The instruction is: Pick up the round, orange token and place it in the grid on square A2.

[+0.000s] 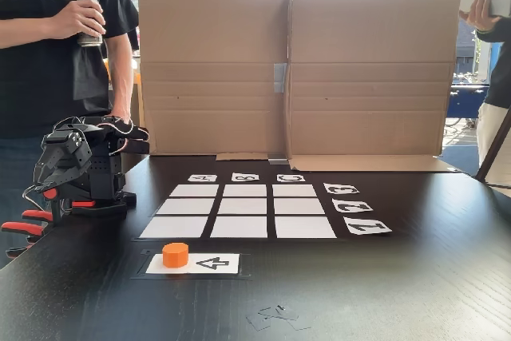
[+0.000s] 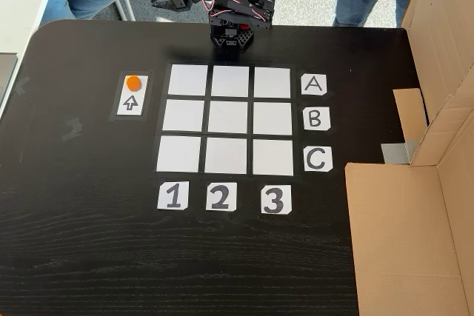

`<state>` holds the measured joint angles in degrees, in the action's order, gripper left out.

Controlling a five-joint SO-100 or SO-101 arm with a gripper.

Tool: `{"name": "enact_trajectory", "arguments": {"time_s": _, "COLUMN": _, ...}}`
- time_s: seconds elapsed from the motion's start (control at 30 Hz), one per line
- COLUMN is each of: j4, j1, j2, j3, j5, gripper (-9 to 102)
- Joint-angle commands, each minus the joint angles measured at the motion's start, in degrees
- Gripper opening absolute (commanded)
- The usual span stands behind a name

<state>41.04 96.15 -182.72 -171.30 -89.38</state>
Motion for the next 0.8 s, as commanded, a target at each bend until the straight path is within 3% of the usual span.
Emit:
{"name": "enact_trajectory", "arguments": {"time_s": 0.0, "j4": -1.1, "j1": -0.4, "j2": 11.7, "j3": 10.4, "j5": 0.8, "gripper": 2}}
{"name": "enact_trajectory", "arguments": {"time_s": 0.13, "j4": 1.8, "j1": -3.2, "j2": 26.5, "j3": 25.0, "j5": 0.6, "gripper": 5}}
{"name": "enact_trajectory", "arguments": {"time_s": 0.33, "j4": 12.7, "j1": -6.7, "j2": 44.8, "j3": 45.7, "j5": 0.8, "gripper": 15}}
{"name": "enact_trajectory", "arguments": {"time_s": 0.53, "j4": 22.0, "j1": -8.1, "j2": 57.4, "j3": 61.3, "j5": 0.6, "gripper": 28}}
{"name": "enact_trajectory", "arguments": {"time_s": 0.77, "j4": 34.2, "j1": -11.3, "j2": 66.4, "j3": 78.3, "j5": 0.6, "gripper": 31}}
